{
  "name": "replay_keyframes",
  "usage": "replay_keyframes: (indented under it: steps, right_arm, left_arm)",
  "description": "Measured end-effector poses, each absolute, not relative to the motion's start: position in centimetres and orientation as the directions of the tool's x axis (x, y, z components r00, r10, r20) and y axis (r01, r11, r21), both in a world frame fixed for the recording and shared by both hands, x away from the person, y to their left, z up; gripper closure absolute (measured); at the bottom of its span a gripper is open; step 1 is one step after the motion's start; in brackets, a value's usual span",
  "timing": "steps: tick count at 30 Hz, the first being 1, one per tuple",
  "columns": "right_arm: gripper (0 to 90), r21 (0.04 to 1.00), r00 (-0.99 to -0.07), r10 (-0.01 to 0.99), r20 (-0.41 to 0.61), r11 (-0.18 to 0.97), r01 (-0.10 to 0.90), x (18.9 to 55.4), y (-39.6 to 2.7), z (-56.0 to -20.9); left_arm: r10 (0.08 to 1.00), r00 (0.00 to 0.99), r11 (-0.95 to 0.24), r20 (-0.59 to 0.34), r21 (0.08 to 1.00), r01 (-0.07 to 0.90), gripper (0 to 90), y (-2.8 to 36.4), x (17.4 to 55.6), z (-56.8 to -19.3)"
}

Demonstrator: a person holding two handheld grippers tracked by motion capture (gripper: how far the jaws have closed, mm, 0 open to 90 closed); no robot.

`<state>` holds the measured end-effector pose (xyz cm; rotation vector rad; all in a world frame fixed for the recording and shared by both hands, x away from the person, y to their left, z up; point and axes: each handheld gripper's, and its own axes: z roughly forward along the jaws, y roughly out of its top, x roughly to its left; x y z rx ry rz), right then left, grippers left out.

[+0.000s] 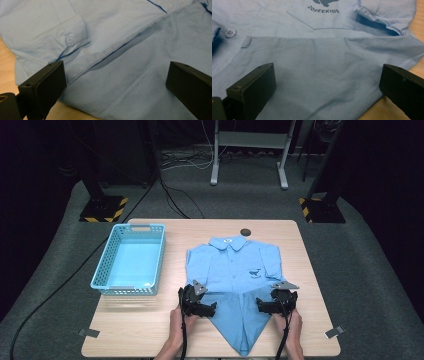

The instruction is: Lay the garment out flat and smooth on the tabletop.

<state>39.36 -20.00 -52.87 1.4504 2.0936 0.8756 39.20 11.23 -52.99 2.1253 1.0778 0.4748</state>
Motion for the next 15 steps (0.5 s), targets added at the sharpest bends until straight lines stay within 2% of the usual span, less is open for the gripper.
replay_keyframes:
  steps: [15]
  right_arm:
    - [0.1, 0.717, -0.311, 0.950, 0.000, 0.217, 0.662, 36.4, -20.7, -53.0]
  left_arm:
    - [0.778, 0.628, -0.444, 0.015, 0.721, 0.533, 1.9, 9.6, 38.0, -53.0]
